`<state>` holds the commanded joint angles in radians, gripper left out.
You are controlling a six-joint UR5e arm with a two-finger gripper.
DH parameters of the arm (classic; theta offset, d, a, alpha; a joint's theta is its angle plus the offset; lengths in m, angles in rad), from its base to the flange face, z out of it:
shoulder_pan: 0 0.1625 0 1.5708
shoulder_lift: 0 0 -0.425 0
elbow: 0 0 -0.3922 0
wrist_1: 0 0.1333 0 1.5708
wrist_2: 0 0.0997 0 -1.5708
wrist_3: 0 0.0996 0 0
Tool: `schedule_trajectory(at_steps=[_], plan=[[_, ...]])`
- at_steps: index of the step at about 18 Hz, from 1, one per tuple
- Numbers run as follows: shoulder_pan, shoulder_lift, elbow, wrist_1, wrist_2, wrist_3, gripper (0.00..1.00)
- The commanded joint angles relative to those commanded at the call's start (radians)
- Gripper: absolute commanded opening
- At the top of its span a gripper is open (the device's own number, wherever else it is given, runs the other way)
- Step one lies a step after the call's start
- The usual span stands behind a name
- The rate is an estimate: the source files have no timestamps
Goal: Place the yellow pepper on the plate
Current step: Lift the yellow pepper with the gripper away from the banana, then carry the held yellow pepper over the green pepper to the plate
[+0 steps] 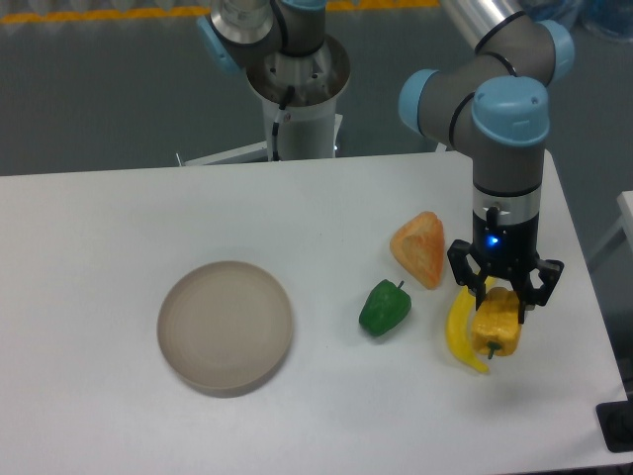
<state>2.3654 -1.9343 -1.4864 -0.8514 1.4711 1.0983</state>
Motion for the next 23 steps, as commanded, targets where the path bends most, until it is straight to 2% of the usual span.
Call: schedule_trajectory(at_steps=[10, 13, 14, 18, 21, 23], plan=[[-0.020, -0.002, -0.026, 0.000, -0.006, -0.024, 0.42], [-0.055, -0.023, -0.037, 0.002, -0.008, -0.086, 0.42], [-0.070, -0.034, -0.028, 0.002, -0.008, -0.110, 0.42], [-0.149, -0.063, 0.020, 0.005, -0.009, -0.351, 0.42], [-0.210, -0.040, 0.011, 0.003, -0.011, -0.457, 0.42], [-0.259, -0.014, -0.018, 0.003, -0.008, -0.515, 0.42]])
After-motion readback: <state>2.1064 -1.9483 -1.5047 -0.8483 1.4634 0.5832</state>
